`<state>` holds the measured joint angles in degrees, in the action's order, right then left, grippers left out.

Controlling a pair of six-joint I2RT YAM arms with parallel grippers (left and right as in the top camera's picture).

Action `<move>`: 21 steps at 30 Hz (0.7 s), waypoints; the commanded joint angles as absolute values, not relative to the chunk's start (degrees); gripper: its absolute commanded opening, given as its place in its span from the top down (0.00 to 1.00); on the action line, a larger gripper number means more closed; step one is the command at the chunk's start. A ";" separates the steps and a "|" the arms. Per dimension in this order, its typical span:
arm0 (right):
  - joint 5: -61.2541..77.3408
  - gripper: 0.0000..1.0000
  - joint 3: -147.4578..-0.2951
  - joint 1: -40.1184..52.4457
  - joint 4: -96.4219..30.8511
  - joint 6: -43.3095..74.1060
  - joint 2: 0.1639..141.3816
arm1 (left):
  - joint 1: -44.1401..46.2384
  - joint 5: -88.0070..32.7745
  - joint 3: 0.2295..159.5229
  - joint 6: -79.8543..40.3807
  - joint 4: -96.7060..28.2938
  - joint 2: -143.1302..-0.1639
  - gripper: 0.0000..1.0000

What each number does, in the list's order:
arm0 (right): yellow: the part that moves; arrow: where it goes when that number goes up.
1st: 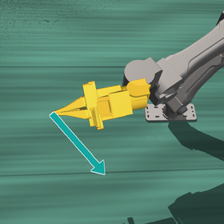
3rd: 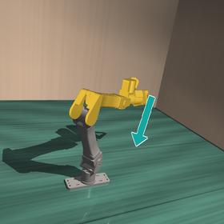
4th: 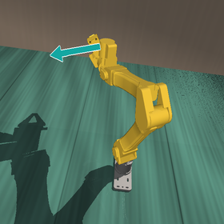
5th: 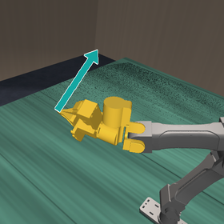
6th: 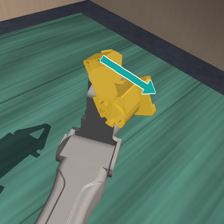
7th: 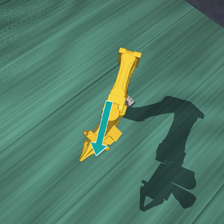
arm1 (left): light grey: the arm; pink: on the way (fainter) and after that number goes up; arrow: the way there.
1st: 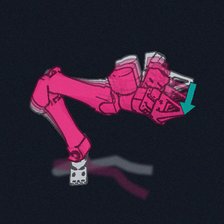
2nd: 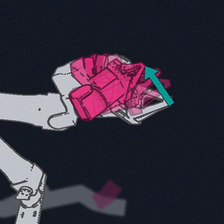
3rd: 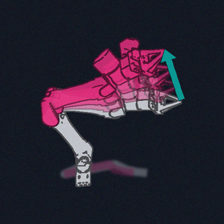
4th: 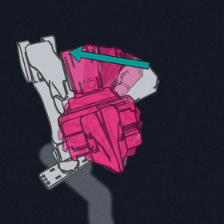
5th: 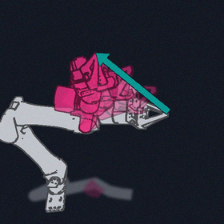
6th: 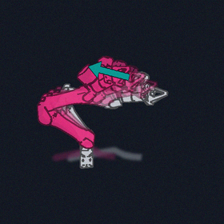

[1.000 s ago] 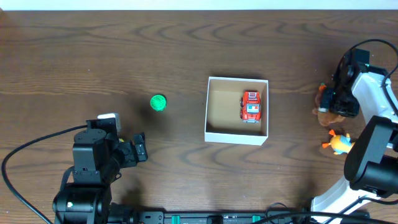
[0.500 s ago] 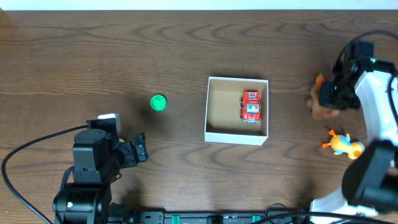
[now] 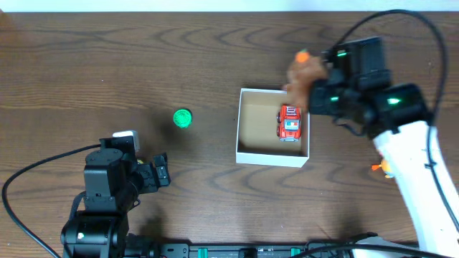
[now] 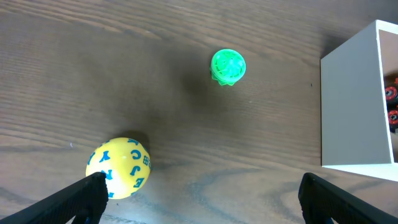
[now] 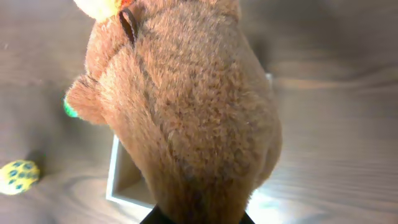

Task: Pack container
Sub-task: 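Place the brown plush toy into the white box with right gripper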

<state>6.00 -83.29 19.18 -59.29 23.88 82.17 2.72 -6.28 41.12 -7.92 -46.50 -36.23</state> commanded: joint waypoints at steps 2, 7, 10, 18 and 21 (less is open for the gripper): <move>4.32 0.99 -77.58 25.17 -55.68 32.88 85.38 | 2.48 -6.87 42.28 -8.49 -46.72 -36.23 0.02; 4.27 0.99 -71.57 27.73 -49.04 34.28 89.60 | 2.48 -6.87 42.28 -8.51 -46.72 -36.23 0.02; 4.23 0.99 -70.15 27.70 -45.87 34.24 92.68 | 2.48 -6.90 42.28 -8.51 -46.72 -36.23 0.02; 3.25 0.89 -70.11 27.70 -40.64 34.04 100.29 | 2.48 -6.90 42.28 -8.51 -46.72 -36.23 0.02; 3.29 0.60 -70.11 27.73 -40.36 34.04 102.41 | 2.48 -6.87 42.28 -8.51 -46.74 -36.23 0.02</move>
